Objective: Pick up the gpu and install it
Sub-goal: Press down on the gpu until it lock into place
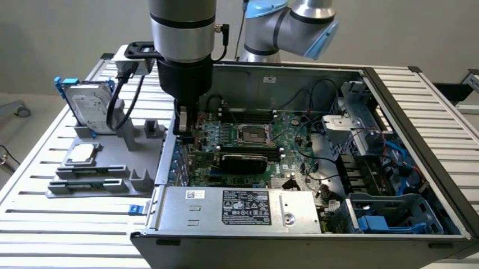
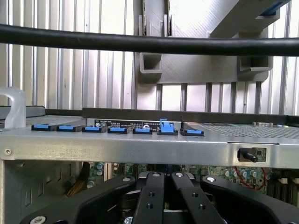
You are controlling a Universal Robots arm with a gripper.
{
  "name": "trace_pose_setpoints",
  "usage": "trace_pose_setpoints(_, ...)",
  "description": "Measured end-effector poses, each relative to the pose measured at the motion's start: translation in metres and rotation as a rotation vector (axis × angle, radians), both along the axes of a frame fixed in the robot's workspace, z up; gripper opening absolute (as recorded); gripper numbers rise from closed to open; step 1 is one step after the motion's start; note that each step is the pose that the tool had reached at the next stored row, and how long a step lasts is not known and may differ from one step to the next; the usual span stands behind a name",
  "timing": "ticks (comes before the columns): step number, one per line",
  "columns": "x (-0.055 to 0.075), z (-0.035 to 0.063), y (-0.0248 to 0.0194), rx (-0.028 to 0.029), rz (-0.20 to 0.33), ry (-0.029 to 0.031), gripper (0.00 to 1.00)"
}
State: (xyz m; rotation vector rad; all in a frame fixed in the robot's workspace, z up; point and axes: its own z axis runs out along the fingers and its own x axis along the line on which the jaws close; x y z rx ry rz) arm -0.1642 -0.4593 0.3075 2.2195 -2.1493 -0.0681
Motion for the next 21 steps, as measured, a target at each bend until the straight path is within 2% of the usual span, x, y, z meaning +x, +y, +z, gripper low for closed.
trace_pose_setpoints(21,-0.0003,-0.0056,0.0041,-0.0005,-0.003,0.0003,0.11)
